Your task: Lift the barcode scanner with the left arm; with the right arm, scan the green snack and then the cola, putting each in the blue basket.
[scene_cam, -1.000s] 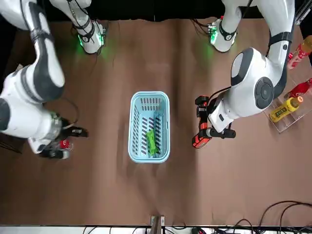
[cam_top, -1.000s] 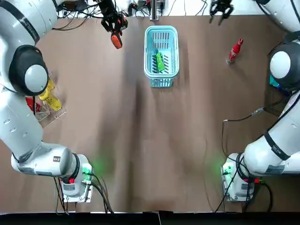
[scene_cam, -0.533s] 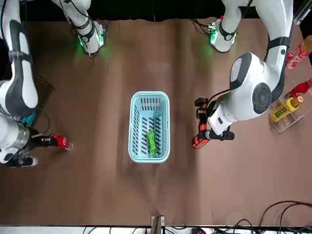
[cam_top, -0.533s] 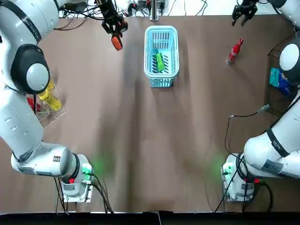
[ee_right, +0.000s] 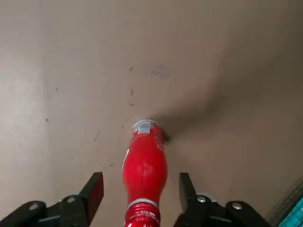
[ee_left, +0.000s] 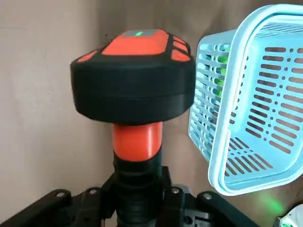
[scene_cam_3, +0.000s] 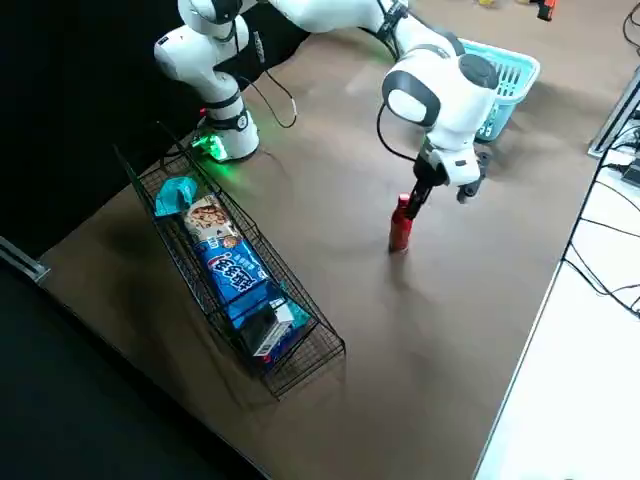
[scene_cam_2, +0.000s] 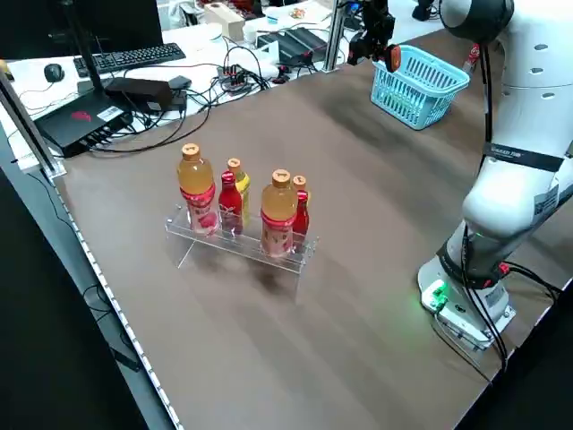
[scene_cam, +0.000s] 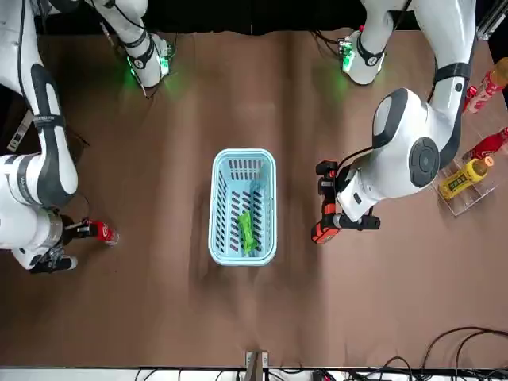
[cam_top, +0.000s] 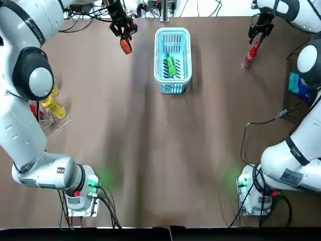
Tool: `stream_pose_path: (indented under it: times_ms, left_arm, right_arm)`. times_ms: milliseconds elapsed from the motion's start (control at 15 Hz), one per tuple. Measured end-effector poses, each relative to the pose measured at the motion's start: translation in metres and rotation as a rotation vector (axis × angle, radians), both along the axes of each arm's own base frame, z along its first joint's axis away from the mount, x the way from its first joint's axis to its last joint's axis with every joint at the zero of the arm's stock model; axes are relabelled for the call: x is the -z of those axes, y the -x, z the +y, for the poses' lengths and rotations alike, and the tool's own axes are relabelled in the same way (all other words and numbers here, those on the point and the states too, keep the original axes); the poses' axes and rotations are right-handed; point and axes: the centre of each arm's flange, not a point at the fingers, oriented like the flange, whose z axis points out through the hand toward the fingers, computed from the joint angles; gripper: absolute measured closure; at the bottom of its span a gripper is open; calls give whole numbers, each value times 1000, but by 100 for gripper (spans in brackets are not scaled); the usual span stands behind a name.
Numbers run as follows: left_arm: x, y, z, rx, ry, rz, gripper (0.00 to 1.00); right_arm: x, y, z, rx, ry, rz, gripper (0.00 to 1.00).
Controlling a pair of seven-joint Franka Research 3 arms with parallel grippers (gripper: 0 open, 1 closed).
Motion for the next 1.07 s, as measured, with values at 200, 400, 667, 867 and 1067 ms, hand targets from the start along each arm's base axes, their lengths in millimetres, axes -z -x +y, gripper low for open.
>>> stream_pose_path:
  times_ms: [200, 400, 667, 867, 1067]
  left_arm:
    - [0, 0, 0, -1, 1, -1, 65]
    - [2, -1, 0, -1, 1, 0, 65]
    - [3, -1, 0, -2, 1, 0, 65]
    - [3, -2, 0, -3, 2, -3, 65]
    - [3, -2, 0, -5, 4, -7, 65]
  right_arm:
    - [18, 9, -1, 1, -3, 38, 29]
    - [26, 15, -4, -7, -6, 58, 31]
    - [22, 15, -5, -16, -9, 53, 32]
    - [15, 14, 0, -23, -11, 43, 36]
    - [12, 14, 0, -23, -10, 38, 42]
